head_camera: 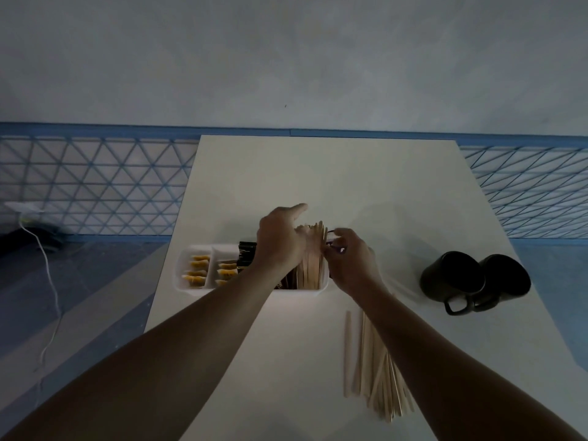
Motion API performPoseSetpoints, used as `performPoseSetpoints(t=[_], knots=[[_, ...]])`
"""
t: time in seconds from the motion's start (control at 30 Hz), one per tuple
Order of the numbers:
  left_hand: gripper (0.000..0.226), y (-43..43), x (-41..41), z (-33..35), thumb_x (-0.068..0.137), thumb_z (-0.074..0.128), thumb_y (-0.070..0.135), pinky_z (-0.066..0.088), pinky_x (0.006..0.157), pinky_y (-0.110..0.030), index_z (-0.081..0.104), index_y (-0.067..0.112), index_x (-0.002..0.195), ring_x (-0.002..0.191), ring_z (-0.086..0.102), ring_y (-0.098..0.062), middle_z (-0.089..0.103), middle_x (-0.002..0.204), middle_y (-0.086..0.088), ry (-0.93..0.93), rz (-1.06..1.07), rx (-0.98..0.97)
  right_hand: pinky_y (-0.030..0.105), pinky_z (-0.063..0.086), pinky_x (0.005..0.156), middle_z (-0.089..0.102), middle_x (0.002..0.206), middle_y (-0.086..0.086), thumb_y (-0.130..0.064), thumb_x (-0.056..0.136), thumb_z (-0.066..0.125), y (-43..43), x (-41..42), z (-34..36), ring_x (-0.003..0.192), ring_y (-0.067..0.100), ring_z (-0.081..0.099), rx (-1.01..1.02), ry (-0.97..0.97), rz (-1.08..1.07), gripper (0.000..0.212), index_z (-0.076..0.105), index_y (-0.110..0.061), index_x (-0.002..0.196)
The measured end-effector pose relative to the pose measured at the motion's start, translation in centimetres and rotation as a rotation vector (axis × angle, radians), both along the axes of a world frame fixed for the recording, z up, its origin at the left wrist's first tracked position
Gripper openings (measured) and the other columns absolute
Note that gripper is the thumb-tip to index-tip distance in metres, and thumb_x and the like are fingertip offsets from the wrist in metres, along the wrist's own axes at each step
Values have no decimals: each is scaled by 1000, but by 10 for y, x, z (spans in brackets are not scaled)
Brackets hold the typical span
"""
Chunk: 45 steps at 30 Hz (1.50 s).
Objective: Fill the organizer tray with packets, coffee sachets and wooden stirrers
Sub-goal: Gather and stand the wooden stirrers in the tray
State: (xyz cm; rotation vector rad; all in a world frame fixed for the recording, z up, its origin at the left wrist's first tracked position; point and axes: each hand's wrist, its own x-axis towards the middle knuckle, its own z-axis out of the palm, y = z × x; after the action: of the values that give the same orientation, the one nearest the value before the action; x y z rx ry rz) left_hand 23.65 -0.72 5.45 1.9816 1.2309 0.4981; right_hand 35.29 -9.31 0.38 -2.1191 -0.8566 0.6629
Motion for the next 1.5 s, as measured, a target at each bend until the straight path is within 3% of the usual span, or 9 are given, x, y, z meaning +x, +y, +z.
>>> performPoseSetpoints(t=[0.1, 0.27, 0.5, 0.57, 0.67, 0.97, 1.13, 1.33, 1.5], knots=[[39, 2, 4, -1, 95, 59, 9, 42, 110, -33, 60, 16, 133, 127, 55, -17, 57, 140, -3, 38, -102, -13, 30, 46, 96, 59, 135, 3, -21, 98, 57, 0, 3, -2, 118, 20, 59, 38, -83, 144, 59, 35, -33, 151], [18, 1, 8, -4, 92, 64, 12, 58, 76, -26, 75, 17, 105, 84, 70, -14, 75, 91, -2, 74, -138, -54, 29, 47, 101, 62, 135, -3, -13, 97, 59, 8, -1, -8, 120, 17, 60, 124, -154, 214, 47, 53, -27, 142], [45, 11, 9, 4, 93, 60, 4, 44, 95, -25, 54, 9, 137, 122, 57, -27, 58, 135, -14, 208, -73, -87, 24, 43, 85, 62, 134, -6, -24, 99, 55, 8, 3, -9, 113, 15, 63, 46, -20, 171, 57, 33, -23, 151], [19, 16, 9, 6, 92, 56, 1, 47, 77, -26, 67, 5, 107, 97, 63, -27, 66, 106, -13, 241, -86, -125, 28, 45, 81, 66, 125, -6, -27, 99, 55, 9, 5, -8, 111, 15, 64, -20, 17, 211, 40, 49, -24, 138], [22, 14, 10, 7, 85, 49, -7, 32, 55, -24, 52, 4, 67, 63, 45, -23, 50, 69, -8, 296, -120, -120, 25, 48, 76, 72, 105, -8, -20, 98, 55, 7, 2, -5, 103, 12, 67, -10, 30, 287, 17, 64, -26, 111], [21, 9, 6, 5, 84, 53, -9, 56, 68, -38, 69, 2, 80, 73, 66, -26, 69, 75, -12, 192, -112, -31, 29, 50, 76, 74, 106, -4, -9, 97, 54, 8, -8, 4, 98, 14, 66, 56, -168, 331, 33, 62, -29, 122], [8, 7, 6, 4, 88, 61, 1, 44, 68, -32, 69, -1, 87, 78, 62, -26, 67, 81, -10, 165, -78, -46, 29, 48, 68, 70, 90, -3, -6, 97, 46, 6, -10, 4, 82, 15, 65, -49, -182, 386, 20, 62, -17, 94], [42, 2, 5, 13, 90, 66, 8, 43, 101, -29, 59, 5, 132, 122, 58, -26, 63, 130, -14, 124, -59, -5, 33, 51, 81, 71, 104, 7, -8, 97, 48, -3, -5, 8, 99, 24, 65, -125, -153, 310, 18, 64, -10, 104], [29, -13, 8, 20, 93, 60, 10, 48, 80, -18, 67, 9, 120, 101, 67, -17, 71, 112, -8, 48, -63, 26, 28, 43, 74, 70, 103, 9, -12, 96, 49, -16, 1, 10, 99, 30, 63, -125, -189, 234, 22, 67, -11, 108]])
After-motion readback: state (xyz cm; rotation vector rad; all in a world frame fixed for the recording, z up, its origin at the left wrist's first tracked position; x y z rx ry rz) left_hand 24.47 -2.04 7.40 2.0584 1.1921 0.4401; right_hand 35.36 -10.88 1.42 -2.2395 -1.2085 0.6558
